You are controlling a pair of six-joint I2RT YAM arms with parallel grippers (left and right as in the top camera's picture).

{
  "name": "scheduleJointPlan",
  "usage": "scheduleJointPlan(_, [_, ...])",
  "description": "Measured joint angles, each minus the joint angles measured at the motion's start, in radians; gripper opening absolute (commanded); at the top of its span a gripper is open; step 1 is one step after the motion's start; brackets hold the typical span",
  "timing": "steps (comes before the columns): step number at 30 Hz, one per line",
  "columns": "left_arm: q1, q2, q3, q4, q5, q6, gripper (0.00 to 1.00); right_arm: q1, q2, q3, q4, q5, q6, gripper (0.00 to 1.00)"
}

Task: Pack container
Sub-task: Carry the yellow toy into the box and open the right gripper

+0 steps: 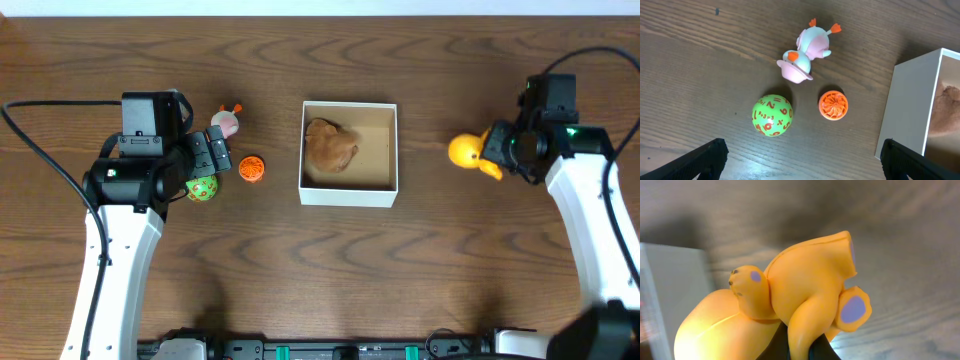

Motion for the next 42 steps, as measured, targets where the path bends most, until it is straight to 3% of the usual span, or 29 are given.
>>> scheduleJointPlan(6, [0.0, 0.0, 0.0, 0.0, 0.0, 0.0, 0.98, 0.179, -0.064, 0.079, -0.038, 0.004, -0.126, 0.01])
scheduleJointPlan(16, [0.0, 0.0, 0.0, 0.0, 0.0, 0.0, 0.98, 0.442, -0.056, 0.121, 0.057, -0.066, -0.539, 0.01])
scheduleJointPlan(29, [0.0, 0.0, 0.0, 0.0, 0.0, 0.0, 0.98, 0.459, 0.251, 0.135, 0.15, -0.08, -0.996, 0.01])
scheduleJointPlan(42, [0.0, 0.0, 0.0, 0.0, 0.0, 0.0, 0.98, 0.459, 0.393, 0.135, 0.1, -0.083, -1.077, 0.04])
